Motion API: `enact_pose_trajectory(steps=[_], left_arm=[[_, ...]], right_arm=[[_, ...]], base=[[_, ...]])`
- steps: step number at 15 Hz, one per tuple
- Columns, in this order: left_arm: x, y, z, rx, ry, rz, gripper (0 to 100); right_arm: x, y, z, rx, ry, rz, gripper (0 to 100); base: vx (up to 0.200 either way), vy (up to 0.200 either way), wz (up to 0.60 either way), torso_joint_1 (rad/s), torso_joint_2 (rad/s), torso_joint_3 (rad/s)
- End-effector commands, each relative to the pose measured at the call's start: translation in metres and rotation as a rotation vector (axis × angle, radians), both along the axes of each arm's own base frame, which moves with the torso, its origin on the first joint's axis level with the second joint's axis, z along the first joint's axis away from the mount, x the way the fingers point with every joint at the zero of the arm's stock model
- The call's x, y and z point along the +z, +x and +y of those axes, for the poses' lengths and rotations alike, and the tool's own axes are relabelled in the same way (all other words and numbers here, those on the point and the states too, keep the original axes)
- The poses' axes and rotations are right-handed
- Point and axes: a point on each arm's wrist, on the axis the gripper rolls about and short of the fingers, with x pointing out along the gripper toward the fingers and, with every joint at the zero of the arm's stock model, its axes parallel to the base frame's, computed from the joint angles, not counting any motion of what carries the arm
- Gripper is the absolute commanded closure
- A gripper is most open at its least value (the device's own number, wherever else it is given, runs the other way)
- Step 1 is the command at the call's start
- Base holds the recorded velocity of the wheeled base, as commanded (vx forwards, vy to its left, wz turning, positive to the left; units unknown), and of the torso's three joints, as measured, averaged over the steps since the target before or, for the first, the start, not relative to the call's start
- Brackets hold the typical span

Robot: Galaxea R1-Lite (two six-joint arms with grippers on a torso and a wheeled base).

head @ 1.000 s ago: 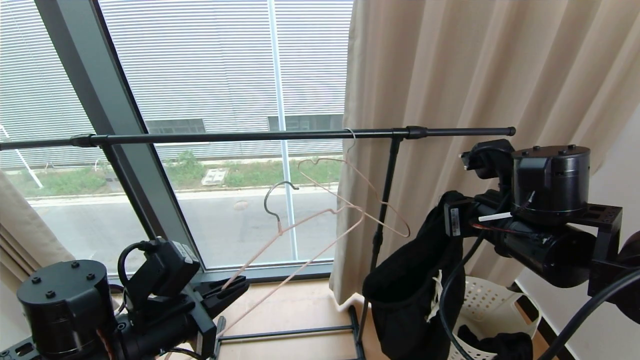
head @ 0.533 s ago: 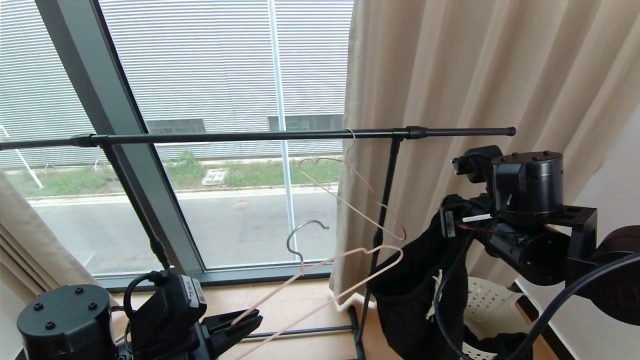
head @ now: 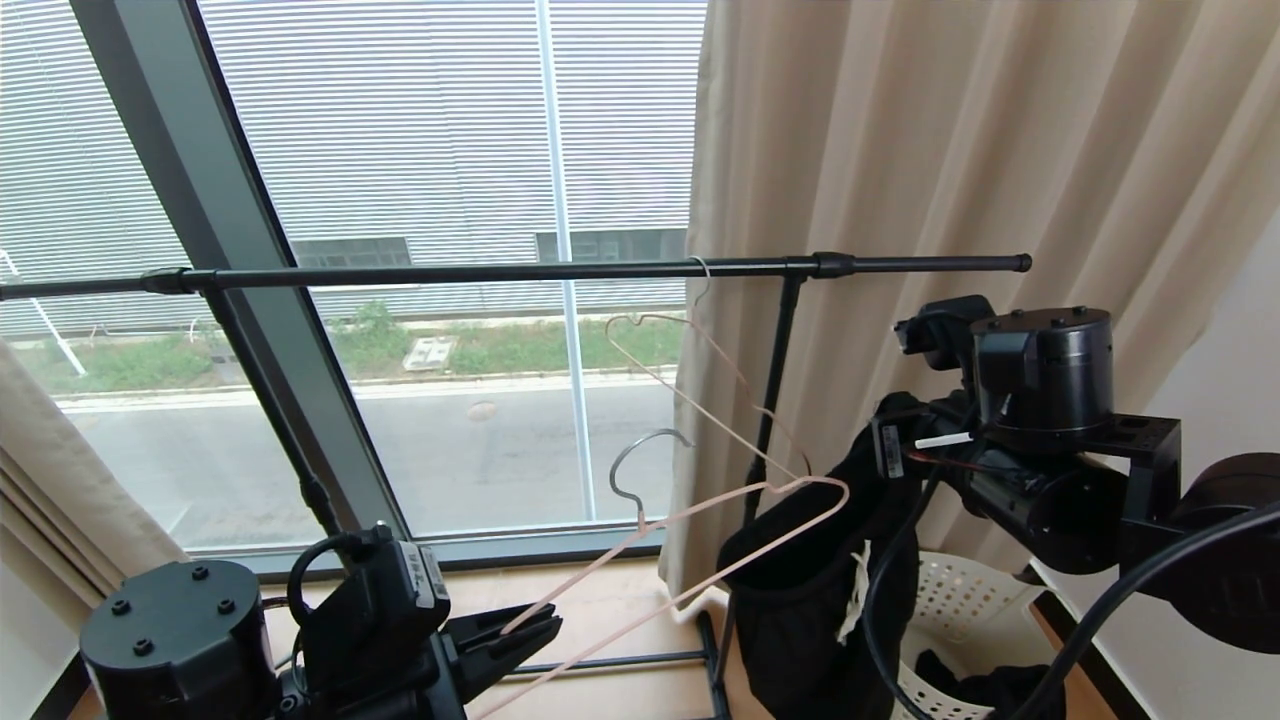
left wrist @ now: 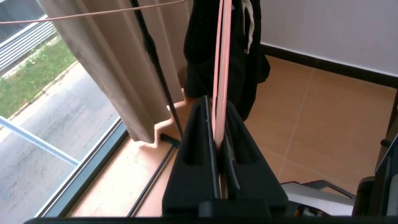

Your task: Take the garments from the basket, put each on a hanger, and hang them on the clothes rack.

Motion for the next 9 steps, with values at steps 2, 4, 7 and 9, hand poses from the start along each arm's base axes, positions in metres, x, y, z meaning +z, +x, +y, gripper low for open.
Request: enact_pose_trajectory(steps=[2, 4, 7, 9], left_arm=[[-0.002, 0.005, -0.009, -0.021, -0.002, 0.0, 100], [-0.002, 0.008, -0.014, -0.031, -0.003, -0.005, 100], [-0.003, 0.014, -0.019, -0.031, -0.006, -0.008, 100], [-0.004, 0.018, -0.021, -0.028, -0.004, -0.005, 100]], right_arm=[[-0.003, -0.002, 0.006, 0.015, -0.007, 0.008, 100], [-0.007, -0.001, 0.01, 0.0, -0.025, 0.01, 100], [-0.007, -0.005, 0.014, 0.012, -0.029, 0.009, 100], [-0.007, -0.009, 0.018, 0.001, -0.042, 0.002, 100]], base=[[0.0, 0.0, 0.0, 0.0, 0.0, 0.0], [0.0, 0.0, 0.0, 0.0, 0.0, 0.0], [0.0, 0.0, 0.0, 0.0, 0.0, 0.0], [0.0, 0.0, 0.0, 0.0, 0.0, 0.0]])
